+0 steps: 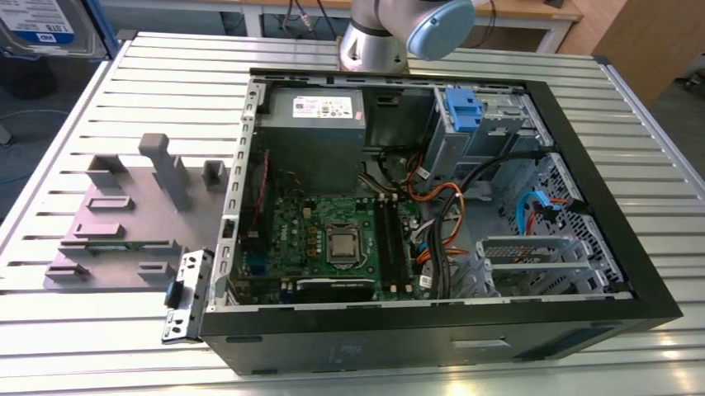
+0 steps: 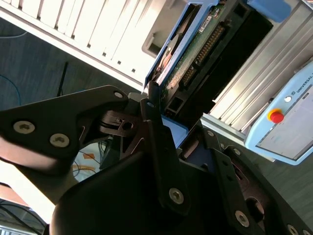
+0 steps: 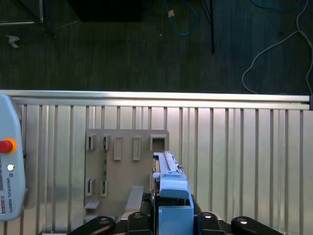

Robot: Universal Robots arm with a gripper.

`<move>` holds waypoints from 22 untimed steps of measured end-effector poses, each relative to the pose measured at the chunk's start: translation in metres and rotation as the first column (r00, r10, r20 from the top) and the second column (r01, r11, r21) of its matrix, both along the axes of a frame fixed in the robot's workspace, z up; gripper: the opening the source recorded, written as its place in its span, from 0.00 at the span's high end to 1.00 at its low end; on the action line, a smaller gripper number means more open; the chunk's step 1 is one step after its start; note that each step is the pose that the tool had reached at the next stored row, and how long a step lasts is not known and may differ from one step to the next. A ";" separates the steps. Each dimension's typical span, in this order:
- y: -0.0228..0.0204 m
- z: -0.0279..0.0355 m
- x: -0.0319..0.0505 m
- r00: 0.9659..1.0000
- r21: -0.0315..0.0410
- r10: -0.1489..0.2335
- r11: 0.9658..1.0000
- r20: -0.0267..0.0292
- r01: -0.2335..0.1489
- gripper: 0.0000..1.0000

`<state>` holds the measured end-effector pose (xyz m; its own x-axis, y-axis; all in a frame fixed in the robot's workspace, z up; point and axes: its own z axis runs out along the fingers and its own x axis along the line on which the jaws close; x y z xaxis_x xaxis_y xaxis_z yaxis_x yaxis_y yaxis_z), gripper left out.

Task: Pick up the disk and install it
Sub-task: 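Pick up the disk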

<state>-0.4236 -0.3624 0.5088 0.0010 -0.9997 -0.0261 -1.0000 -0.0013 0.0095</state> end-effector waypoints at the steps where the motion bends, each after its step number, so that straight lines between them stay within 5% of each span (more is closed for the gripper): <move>1: 0.0000 0.0000 0.0004 1.000 0.000 0.000 1.000 0.000 0.000 0.63; 22: -0.0001 0.0000 0.0065 1.000 0.000 0.000 1.000 0.000 0.000 0.63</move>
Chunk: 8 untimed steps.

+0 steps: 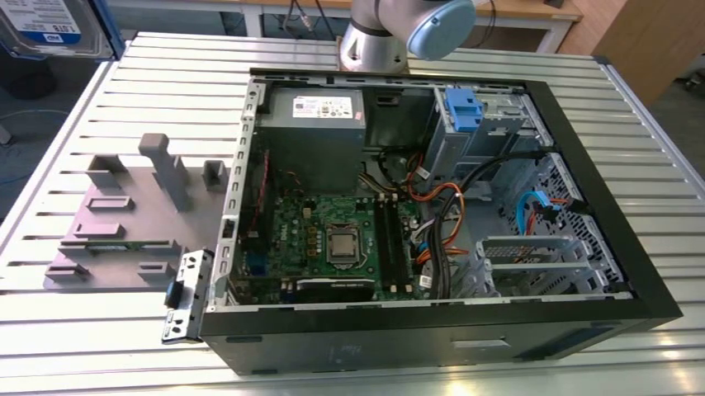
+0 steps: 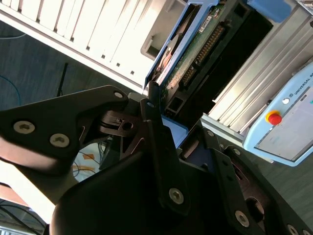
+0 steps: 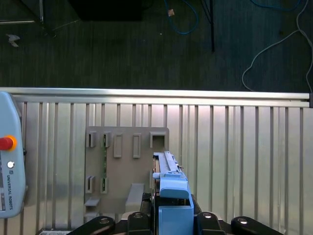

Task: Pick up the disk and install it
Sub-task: 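Pick up the disk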

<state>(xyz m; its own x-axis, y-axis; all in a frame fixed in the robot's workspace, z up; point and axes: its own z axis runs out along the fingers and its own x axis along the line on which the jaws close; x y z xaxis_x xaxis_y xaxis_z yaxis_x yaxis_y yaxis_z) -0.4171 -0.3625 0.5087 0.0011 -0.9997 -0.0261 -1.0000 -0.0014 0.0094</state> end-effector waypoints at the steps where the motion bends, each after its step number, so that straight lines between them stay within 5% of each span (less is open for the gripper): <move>1: 0.0000 0.0000 0.0003 1.000 0.000 0.000 1.000 0.000 0.000 0.63; 8: 0.0000 0.0000 0.0018 1.000 0.000 0.000 1.000 0.000 0.000 0.63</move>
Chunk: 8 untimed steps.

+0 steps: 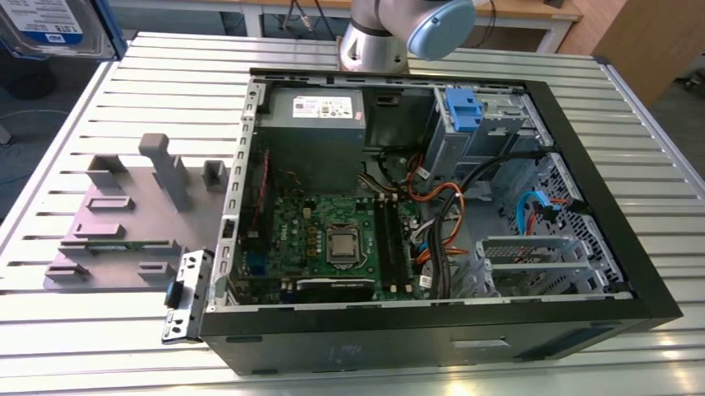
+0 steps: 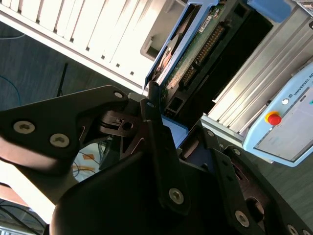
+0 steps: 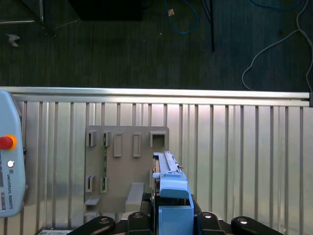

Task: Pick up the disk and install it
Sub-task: 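Pick up the disk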

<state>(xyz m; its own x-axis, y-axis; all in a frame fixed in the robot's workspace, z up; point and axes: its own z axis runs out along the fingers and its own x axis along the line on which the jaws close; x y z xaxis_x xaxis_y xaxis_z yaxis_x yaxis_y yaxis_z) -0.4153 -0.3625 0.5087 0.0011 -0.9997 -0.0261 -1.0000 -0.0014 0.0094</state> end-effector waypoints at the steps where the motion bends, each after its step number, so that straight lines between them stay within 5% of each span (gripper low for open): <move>1: 0.0000 0.0000 0.0003 1.000 0.000 0.000 1.000 0.000 0.000 0.63; 8: 0.0000 0.0000 0.0017 1.000 0.000 0.000 1.000 0.000 0.000 0.63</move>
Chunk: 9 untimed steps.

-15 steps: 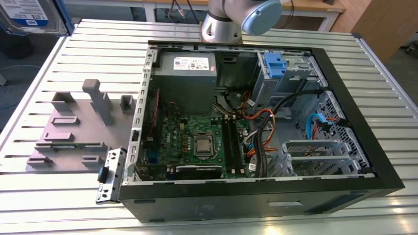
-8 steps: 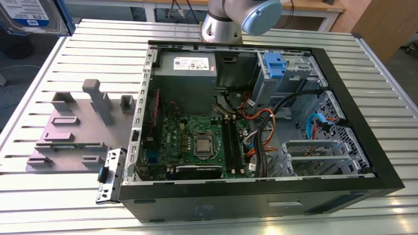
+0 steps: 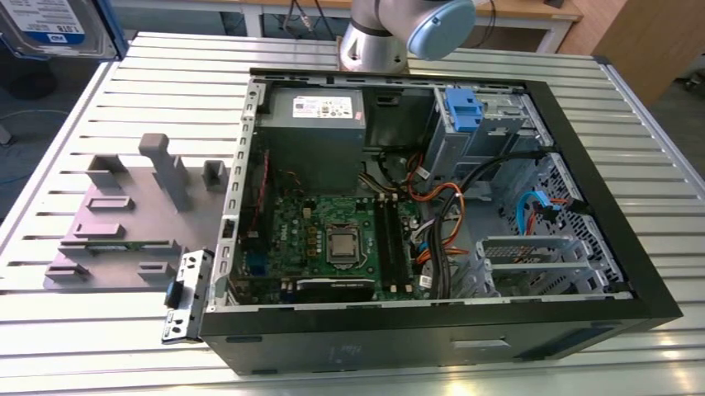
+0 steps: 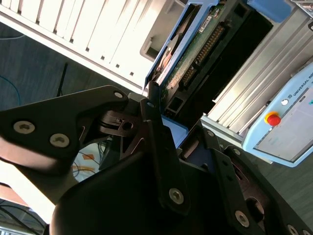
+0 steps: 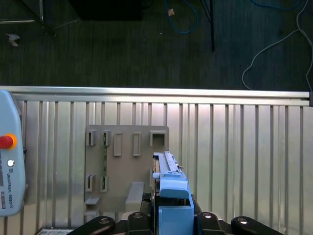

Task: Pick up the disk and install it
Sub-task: 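Pick up the disk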

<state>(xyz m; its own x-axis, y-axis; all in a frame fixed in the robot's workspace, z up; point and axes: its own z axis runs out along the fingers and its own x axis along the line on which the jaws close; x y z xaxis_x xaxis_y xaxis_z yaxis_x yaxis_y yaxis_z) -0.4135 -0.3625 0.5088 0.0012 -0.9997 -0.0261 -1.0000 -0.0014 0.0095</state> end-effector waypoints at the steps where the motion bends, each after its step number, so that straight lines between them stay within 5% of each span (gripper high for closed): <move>1: 0.0000 0.0000 0.0002 1.000 0.000 0.000 1.000 0.000 0.000 0.63; 9: 0.0000 0.0000 0.0024 1.000 0.000 0.000 1.000 0.000 0.000 0.63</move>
<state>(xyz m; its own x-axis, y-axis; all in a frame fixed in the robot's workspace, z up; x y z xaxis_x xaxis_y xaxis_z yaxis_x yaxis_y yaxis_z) -0.4111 -0.3625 0.5087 0.0011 -0.9997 -0.0261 -1.0000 -0.0014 0.0094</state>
